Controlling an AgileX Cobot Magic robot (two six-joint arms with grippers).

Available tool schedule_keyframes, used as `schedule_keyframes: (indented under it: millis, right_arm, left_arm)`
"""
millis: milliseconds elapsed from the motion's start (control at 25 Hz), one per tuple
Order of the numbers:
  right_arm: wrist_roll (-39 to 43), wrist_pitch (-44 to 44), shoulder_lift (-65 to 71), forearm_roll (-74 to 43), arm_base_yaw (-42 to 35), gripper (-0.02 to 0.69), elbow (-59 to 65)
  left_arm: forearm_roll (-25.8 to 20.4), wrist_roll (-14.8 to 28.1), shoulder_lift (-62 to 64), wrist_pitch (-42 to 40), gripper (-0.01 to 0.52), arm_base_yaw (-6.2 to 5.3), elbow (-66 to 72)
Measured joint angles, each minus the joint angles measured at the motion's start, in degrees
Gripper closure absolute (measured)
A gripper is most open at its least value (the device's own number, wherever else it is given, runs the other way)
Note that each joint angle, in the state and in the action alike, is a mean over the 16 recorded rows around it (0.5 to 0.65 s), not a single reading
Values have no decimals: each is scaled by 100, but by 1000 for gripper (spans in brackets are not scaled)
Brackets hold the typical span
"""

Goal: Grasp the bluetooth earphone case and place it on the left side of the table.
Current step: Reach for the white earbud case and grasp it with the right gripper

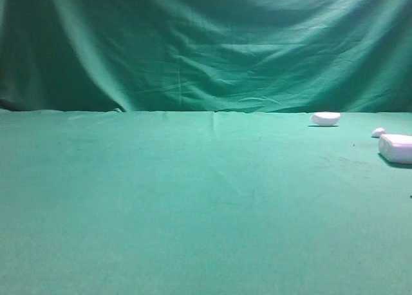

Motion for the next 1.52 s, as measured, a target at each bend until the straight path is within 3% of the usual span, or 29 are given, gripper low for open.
schedule_keyframes:
  millis: [640,1160,1320,1520]
  right_arm:
    - [0,-106,0,-76,0,665,5]
    - [1,-1931,130,-301,0,665,-273]
    - [24,-1783,522,-285,0,665,-735]
    - [101,-828,1298,-68,0,665,-1444]
  left_arm:
    - [0,0,0,0,514,0,0]
    - [0,0,0,0,514,0,0]
    - [0,0,0,0,514,0,0]
    - [0,0,0,0,514,0,0]
